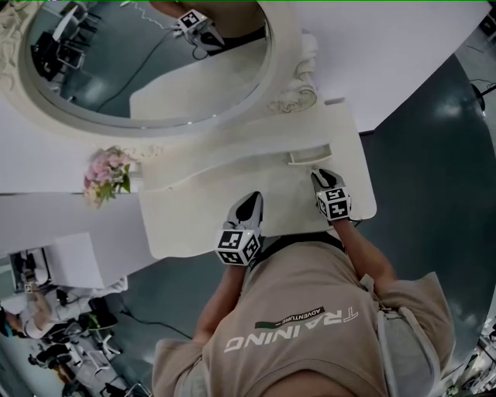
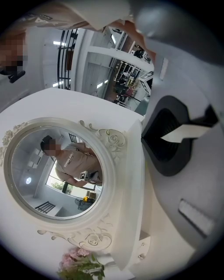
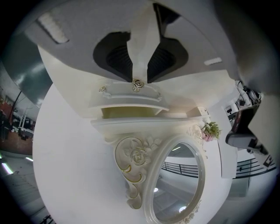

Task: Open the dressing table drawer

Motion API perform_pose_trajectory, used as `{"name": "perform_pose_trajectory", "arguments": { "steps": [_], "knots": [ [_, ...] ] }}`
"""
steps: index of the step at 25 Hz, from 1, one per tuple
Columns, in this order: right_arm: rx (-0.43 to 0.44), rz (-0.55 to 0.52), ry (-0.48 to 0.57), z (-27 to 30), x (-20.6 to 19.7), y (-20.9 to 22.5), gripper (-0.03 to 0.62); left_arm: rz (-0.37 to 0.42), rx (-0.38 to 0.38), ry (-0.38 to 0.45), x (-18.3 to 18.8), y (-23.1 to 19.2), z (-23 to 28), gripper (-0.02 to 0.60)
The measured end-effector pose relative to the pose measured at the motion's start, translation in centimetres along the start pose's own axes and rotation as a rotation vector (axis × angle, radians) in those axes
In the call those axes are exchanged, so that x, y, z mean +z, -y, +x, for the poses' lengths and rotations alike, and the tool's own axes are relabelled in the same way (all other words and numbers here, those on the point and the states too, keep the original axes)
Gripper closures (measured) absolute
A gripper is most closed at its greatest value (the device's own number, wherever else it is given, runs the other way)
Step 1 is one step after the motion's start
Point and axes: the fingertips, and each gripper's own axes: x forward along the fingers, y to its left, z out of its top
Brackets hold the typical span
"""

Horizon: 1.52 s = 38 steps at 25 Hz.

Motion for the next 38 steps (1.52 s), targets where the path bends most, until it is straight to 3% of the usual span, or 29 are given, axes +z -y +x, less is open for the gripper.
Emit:
{"name": "perform_pose_trajectory", "arguments": {
  "steps": [3, 10, 15, 21, 25, 29, 38],
  "knots": [
    [0.037, -0.025, -0.009, -1.2, -0.3, -0.5, 0.49, 0.002, 0.004, 0.008, -0.1, 0.1, 0.0, 0.563],
    [0.09, -0.001, 0.048, -5.1, 1.8, -1.0, 0.591, 0.004, 0.005, 0.033, 0.5, 0.4, 0.7, 0.563],
    [0.14, 0.039, 0.1, -8.4, 4.7, -2.1, 0.591, 0.028, 0.005, 0.036, 1.4, 0.8, 1.0, 0.563],
    [0.191, -0.044, 0.176, -11.8, 8.7, -3.4, 0.591, -0.021, -0.011, 0.087, 3.8, 0.9, 1.0, 0.563],
    [0.237, -0.109, 0.223, -13.9, 11.7, -4.9, 0.591, 0.037, -0.006, 0.119, 6.2, 1.3, 0.6, 0.563],
    [0.254, -0.182, 0.287, -15.7, 15.3, -5.9, 0.591, 0.114, 0.018, 0.099, 8.1, 1.6, 0.4, 0.563],
    [0.237, -0.276, 0.401, -17.4, 21.8, -6.6, 0.591, 0.168, 0.035, 0.186, 13.9, 2.4, -0.6, 0.563]
  ]
}}
